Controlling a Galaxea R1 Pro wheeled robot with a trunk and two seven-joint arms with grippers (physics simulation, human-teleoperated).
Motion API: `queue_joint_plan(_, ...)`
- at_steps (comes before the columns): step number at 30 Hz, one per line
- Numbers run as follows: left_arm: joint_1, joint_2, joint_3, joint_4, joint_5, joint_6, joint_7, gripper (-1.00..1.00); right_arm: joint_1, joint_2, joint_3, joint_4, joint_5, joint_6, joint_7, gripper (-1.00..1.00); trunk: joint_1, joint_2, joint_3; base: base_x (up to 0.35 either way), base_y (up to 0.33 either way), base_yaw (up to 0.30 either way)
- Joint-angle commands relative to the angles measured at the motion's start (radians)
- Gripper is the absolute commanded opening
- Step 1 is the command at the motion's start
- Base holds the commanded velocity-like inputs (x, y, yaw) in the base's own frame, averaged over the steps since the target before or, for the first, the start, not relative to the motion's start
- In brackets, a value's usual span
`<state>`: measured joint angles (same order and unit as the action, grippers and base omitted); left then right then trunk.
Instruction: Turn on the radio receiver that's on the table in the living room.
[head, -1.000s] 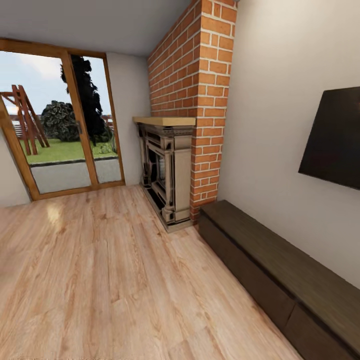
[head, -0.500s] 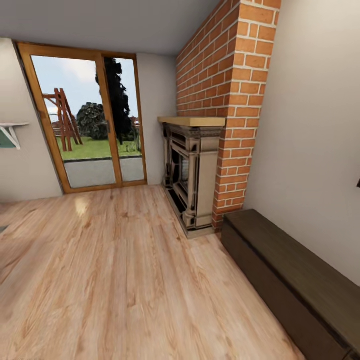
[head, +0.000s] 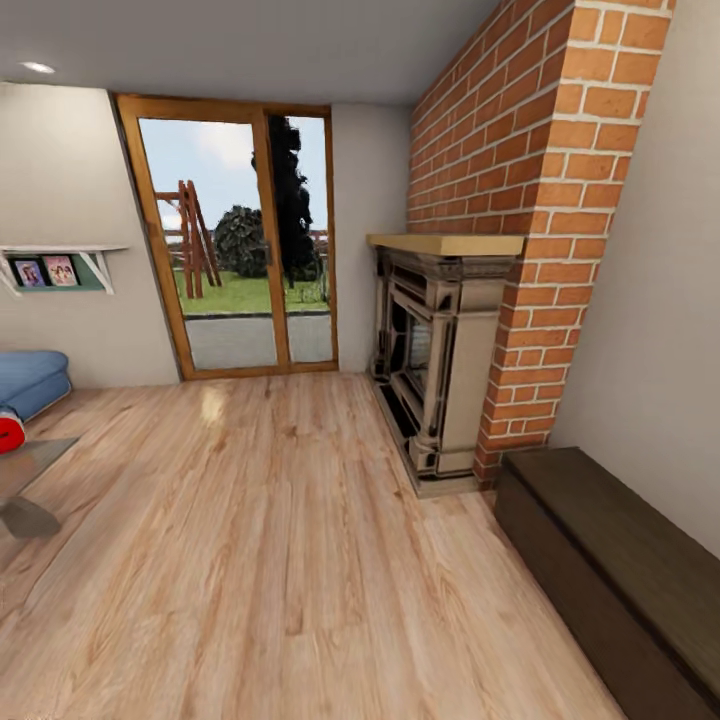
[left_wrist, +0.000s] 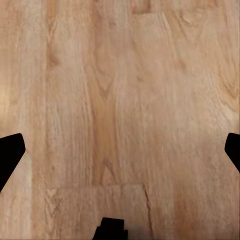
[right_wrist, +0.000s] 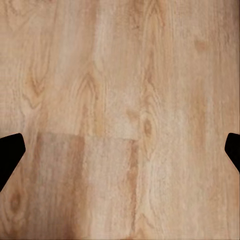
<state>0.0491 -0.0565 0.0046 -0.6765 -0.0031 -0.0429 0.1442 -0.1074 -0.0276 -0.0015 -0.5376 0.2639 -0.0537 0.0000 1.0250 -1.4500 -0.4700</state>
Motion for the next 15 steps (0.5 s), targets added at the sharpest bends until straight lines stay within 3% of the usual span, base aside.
queue_joint_plan(1, 0.000, 0.000, 0.000, 0.000, 0.000, 0.000, 0.000, 1.00, 0.000, 0.000, 0.000, 0.000, 0.000, 0.000, 0.000, 1.00, 0.000, 0.000, 0.000, 0.323, 0.000, 0.297)
queue_joint_plan(15, 0.000, 0.001, 0.000, 0.000, 0.000, 0.000, 0.000, 1.00, 0.000, 0.000, 0.000, 0.001, 0.000, 0.000, 0.000, 1.00, 0.000, 0.000, 0.000, 0.324, 0.000, 0.297)
